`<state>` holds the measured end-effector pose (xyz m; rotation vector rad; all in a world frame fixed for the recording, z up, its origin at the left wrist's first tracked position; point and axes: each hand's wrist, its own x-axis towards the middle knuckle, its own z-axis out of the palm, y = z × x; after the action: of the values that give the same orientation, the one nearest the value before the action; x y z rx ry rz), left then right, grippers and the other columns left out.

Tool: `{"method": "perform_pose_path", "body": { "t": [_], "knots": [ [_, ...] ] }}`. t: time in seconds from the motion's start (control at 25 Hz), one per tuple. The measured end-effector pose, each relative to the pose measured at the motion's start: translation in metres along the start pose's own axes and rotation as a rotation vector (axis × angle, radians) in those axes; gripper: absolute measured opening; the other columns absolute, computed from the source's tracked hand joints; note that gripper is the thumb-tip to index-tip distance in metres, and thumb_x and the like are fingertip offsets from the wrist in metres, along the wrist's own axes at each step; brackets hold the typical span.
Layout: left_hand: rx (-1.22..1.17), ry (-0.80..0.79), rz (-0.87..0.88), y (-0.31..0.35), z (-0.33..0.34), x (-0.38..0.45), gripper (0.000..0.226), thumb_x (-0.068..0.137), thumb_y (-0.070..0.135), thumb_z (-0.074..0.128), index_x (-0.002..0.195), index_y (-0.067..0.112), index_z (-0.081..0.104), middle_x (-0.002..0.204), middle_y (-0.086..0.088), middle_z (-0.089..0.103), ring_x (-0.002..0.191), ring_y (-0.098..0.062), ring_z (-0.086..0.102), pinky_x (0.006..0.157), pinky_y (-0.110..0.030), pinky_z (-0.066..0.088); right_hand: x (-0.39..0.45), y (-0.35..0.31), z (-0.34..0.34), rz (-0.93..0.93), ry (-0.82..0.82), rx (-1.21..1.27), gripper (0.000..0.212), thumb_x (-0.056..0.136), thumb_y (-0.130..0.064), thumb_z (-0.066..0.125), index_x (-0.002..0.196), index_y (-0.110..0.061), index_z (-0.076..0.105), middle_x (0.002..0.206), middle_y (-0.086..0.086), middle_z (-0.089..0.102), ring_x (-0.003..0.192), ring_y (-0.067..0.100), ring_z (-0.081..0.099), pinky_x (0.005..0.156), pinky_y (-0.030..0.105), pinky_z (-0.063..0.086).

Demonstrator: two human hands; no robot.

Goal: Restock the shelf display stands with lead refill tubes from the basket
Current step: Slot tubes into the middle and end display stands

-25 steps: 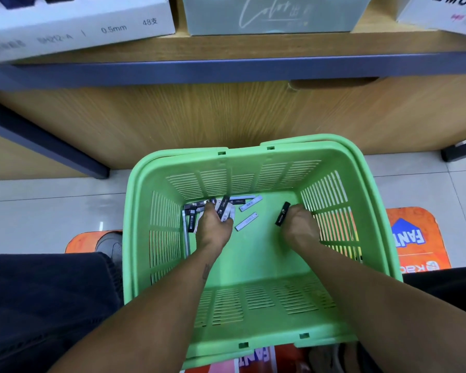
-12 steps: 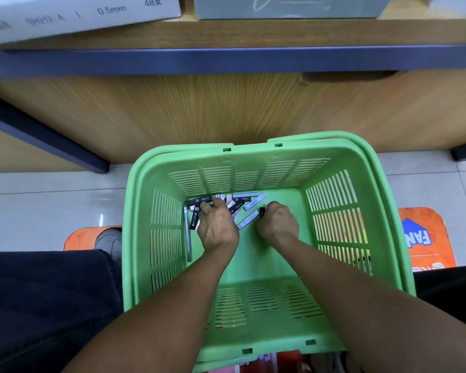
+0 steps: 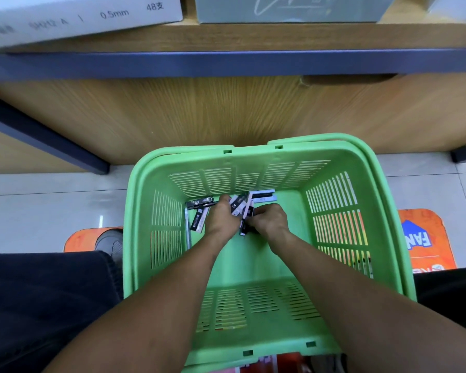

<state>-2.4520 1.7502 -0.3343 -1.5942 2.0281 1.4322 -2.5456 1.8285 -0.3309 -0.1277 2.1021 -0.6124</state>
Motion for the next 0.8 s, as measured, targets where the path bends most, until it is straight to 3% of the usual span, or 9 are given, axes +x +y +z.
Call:
{"method": "perform_pose_path", "body": {
  "t": [0.16, 0.4, 0.48, 0.56, 0.64, 0.8],
  "knots": [
    [-0.265, -0.212, -0.095, 0.001, -0.013, 0.004, 0.036, 0.085, -0.005, 0.066, 0.117, 0.011, 0.061, 0.111, -0.012, 0.070, 0.099, -0.032, 0.069, 0.077, -0.048, 0.062, -0.005, 0.007, -0.009, -0.015, -0.163, 0.310, 0.011, 0.084, 0.003, 0.074, 0.082, -0.008, 0.076, 0.085, 0.018, 0.075, 0.072, 0.028, 0.071, 0.084, 0.041, 0.062],
    [-0.545, -0.274, -0.150, -0.009, -0.013, -0.004, 0.026, 0.083, -0.007, 0.066, 0.106, 0.005, 0.071, 0.105, -0.018, 0.075, 0.095, -0.032, 0.072, 0.086, -0.050, 0.059, -0.006, 0.010, -0.011, -0.140, -0.195, 0.254, 0.022, 0.083, 0.002, 0.077, 0.104, -0.006, 0.075, 0.097, 0.020, 0.076, 0.089, 0.035, 0.074, 0.088, 0.045, 0.060],
    [-0.664, -0.325, -0.181, -0.013, -0.012, -0.008, 0.033, 0.085, -0.001, 0.070, 0.117, 0.006, 0.066, 0.109, -0.016, 0.074, 0.096, -0.030, 0.072, 0.085, -0.049, 0.060, -0.008, 0.010, -0.011, -0.185, -0.183, 0.209, 0.029, 0.080, 0.000, 0.081, 0.107, -0.006, 0.074, 0.095, 0.015, 0.076, 0.091, 0.034, 0.074, 0.087, 0.041, 0.060],
    [-0.692, -0.359, -0.158, -0.013, -0.009, -0.012, 0.034, 0.088, 0.007, 0.073, 0.120, 0.012, 0.065, 0.110, -0.012, 0.074, 0.096, -0.028, 0.070, 0.082, -0.050, 0.060, -0.010, 0.009, -0.014, -0.254, -0.163, 0.121, 0.026, 0.078, 0.001, 0.080, 0.101, -0.007, 0.073, 0.089, 0.008, 0.075, 0.083, 0.026, 0.071, 0.081, 0.028, 0.058],
    [-0.670, -0.353, -0.115, -0.007, -0.007, -0.018, 0.030, 0.088, 0.008, 0.075, 0.116, 0.015, 0.067, 0.106, -0.010, 0.074, 0.089, -0.024, 0.071, 0.074, -0.048, 0.061, -0.015, 0.007, -0.020, -0.320, -0.139, -0.023, 0.021, 0.077, -0.001, 0.078, 0.096, -0.010, 0.073, 0.083, 0.003, 0.072, 0.074, 0.016, 0.065, 0.066, 0.013, 0.049],
    [-0.580, -0.224, -0.072, 0.007, -0.015, -0.033, 0.034, 0.076, 0.003, 0.084, 0.104, 0.006, 0.065, 0.077, -0.008, 0.070, 0.057, -0.019, 0.064, 0.055, -0.039, 0.060, -0.033, -0.003, -0.032, -0.399, -0.207, -0.149, 0.027, 0.068, 0.001, 0.083, 0.091, -0.011, 0.076, 0.074, -0.003, 0.070, 0.069, 0.011, 0.060, 0.068, 0.027, 0.049]
  ]
}}
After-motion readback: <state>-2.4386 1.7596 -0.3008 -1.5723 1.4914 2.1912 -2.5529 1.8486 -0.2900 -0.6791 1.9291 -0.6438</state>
